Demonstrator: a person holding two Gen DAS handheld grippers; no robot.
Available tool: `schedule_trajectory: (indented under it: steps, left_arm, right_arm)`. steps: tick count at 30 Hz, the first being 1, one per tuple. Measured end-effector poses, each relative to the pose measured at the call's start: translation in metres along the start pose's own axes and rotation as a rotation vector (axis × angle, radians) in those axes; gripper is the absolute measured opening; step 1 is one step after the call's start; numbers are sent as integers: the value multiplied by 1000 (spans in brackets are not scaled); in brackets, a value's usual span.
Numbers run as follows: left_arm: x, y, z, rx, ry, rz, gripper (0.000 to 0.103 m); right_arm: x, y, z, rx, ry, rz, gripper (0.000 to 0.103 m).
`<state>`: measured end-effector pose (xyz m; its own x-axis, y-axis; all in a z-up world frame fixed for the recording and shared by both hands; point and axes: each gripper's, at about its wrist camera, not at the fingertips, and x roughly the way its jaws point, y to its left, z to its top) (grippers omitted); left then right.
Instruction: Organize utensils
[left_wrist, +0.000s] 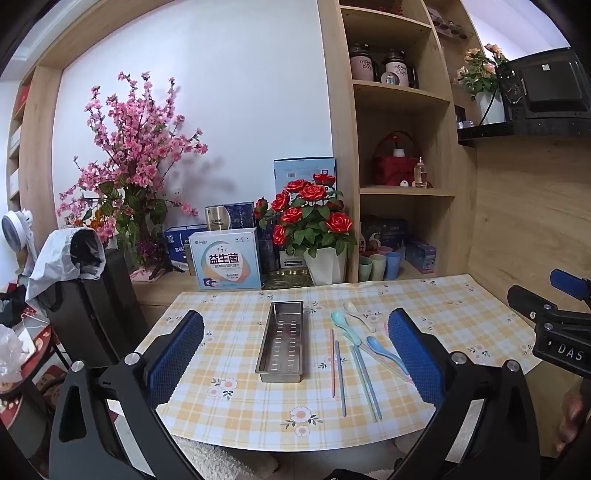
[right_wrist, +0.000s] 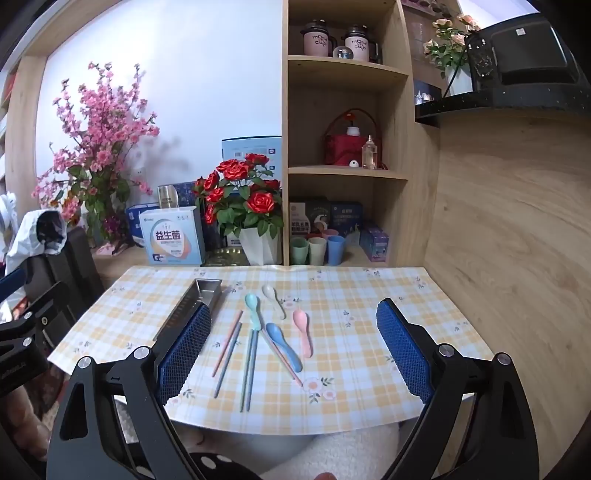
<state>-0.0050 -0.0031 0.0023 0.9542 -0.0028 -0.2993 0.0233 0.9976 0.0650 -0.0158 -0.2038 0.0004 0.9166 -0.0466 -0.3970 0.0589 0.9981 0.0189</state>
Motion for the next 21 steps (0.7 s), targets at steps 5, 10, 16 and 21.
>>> schedule_trajectory:
  steps: [5,10,16,21]
  left_arm:
    - [2,3,-4,-3,0,0,98]
    - [2,4,-4,-5,4,0,98]
    - [3,4,-7,-5,5,1,98]
    - [3,5,-10,-4,6,-1,98]
  right_arm:
    - [1,-1,0,2,-3,0,88]
    - [2,-2,-2,4,-1,-1,88]
    - [-1,3,0,4,4,-3,88]
    - [3,-2,-1,13,8,-1,88]
